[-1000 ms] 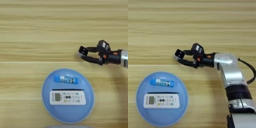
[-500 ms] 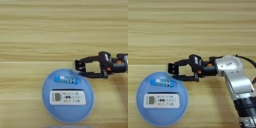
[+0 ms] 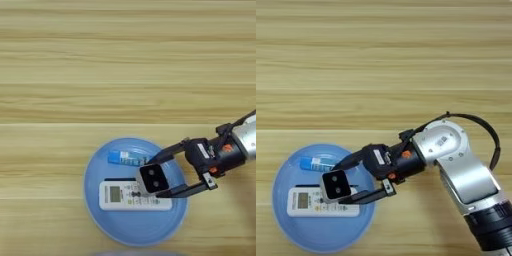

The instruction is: Move the objects on the table

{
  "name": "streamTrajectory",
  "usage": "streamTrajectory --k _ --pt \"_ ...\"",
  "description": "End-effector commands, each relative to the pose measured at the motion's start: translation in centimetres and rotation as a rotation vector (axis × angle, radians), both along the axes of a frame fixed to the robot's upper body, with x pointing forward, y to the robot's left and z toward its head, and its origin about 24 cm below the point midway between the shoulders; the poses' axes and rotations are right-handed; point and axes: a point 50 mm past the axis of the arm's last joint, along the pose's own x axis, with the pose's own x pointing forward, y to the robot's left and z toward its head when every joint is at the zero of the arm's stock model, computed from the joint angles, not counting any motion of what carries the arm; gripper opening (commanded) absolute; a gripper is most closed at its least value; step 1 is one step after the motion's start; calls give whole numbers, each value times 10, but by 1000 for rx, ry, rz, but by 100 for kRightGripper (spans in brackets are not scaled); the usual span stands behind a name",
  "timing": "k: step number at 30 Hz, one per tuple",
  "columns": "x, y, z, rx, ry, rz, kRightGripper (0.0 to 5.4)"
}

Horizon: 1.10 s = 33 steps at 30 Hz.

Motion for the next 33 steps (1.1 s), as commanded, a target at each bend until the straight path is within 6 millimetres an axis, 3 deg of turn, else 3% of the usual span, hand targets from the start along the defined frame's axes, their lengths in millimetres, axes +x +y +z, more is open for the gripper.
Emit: streamTrajectory --k 1,33 --pt "2 0 7 -62 -58 34 248" --pt "-17 13 -31 -261 106 116 248"
